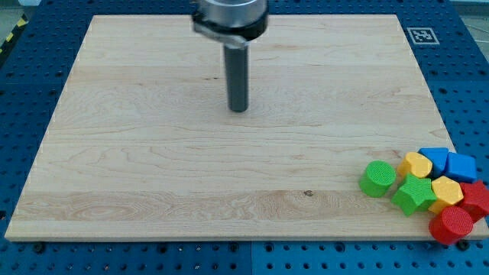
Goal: Move arm to the right centre of the board
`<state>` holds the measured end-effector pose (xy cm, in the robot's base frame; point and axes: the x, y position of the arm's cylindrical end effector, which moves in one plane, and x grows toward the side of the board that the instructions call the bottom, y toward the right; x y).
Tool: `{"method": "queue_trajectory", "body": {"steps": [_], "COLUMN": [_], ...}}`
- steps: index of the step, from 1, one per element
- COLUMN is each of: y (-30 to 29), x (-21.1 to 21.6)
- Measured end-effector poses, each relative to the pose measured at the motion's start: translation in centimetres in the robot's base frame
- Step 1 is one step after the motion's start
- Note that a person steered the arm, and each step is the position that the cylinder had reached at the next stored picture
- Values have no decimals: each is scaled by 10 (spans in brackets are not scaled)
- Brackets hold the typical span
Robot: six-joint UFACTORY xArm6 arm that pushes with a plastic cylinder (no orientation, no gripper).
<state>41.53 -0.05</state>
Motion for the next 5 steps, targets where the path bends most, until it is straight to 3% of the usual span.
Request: {"method": "queue_trajectory", "body": {"steps": [2, 3, 5], "y": [43, 84, 185], "x": [-14, -38, -46]}}
